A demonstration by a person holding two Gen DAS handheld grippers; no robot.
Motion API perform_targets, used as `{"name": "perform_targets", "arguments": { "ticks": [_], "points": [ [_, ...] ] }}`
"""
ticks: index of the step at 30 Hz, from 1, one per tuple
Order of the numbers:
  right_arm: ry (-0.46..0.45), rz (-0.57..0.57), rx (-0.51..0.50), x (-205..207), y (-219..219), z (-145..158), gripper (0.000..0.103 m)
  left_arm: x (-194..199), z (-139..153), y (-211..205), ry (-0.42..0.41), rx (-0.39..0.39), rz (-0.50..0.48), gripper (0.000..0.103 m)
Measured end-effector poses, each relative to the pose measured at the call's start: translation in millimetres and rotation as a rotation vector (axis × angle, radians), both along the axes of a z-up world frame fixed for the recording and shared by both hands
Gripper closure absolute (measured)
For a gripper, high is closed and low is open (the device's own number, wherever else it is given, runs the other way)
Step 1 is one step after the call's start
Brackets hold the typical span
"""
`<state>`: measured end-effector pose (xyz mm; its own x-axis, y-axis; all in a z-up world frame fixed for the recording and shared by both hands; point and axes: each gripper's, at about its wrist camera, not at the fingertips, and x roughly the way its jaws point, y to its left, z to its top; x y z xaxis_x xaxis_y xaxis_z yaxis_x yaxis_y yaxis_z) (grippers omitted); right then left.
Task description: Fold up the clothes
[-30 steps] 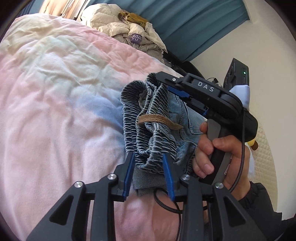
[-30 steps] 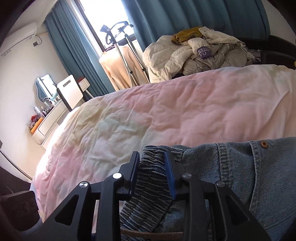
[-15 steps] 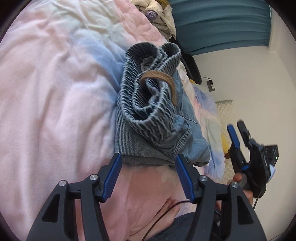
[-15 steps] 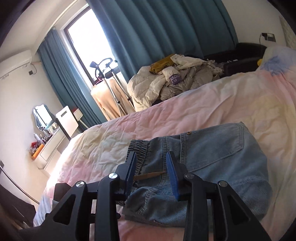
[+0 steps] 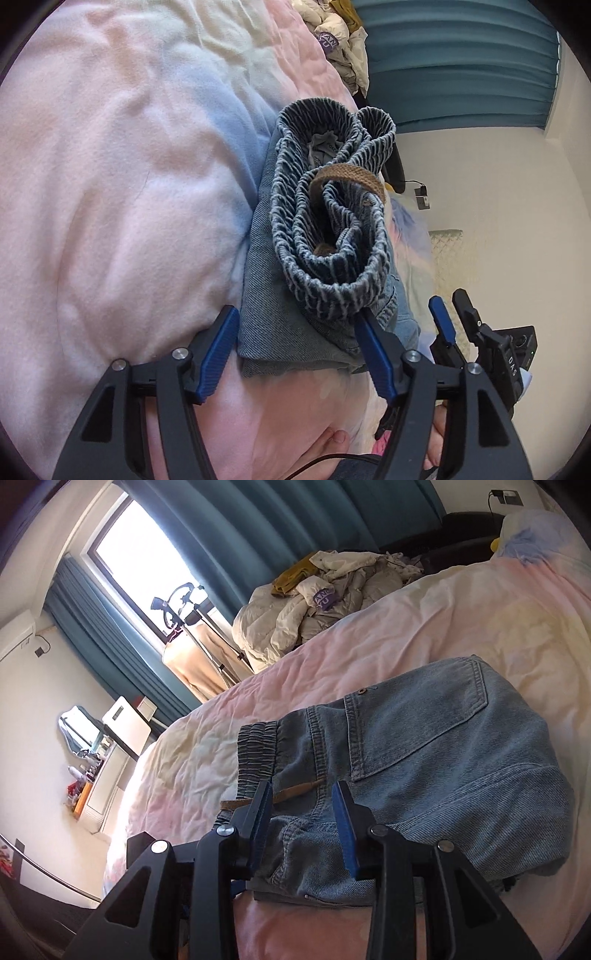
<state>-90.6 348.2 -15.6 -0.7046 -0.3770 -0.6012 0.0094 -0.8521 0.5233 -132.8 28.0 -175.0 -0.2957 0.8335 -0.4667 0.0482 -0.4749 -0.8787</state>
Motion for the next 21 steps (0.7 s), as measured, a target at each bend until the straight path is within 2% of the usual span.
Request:
{"name": "perform_targets", "arguments": {
  "ticks": [5,10,14,17,19,21],
  "points": [
    [0.004,-0.011,-0.011,-4,1,-2,0.07,-3,1,-1,-0.01,0.045,-0.037,0.035],
    [-0.041,-0.013,-0.094,-10,6,-13,0.07,-3,7,4,0.03,0.078,-0.072,0.035],
    [-0.035,-0.025,-0.099,-8,7,-11,0.07,-3,14,10,0.064,0.088,-0.097,0.035],
    [-0.031,-0.034,-0.102,-6,7,-10,0.07,-6,4,18,0.04,0.031,-0.097,0.035],
    [-0.029,-0.04,-0.105,-5,7,-9,0.07,-11,-3,28,-0.003,-0.007,-0.089,0.034],
    [-0.028,-0.053,-0.1,-4,9,-7,0.07,-9,-2,29,-0.005,-0.02,-0.089,0.033]
  ]
}}
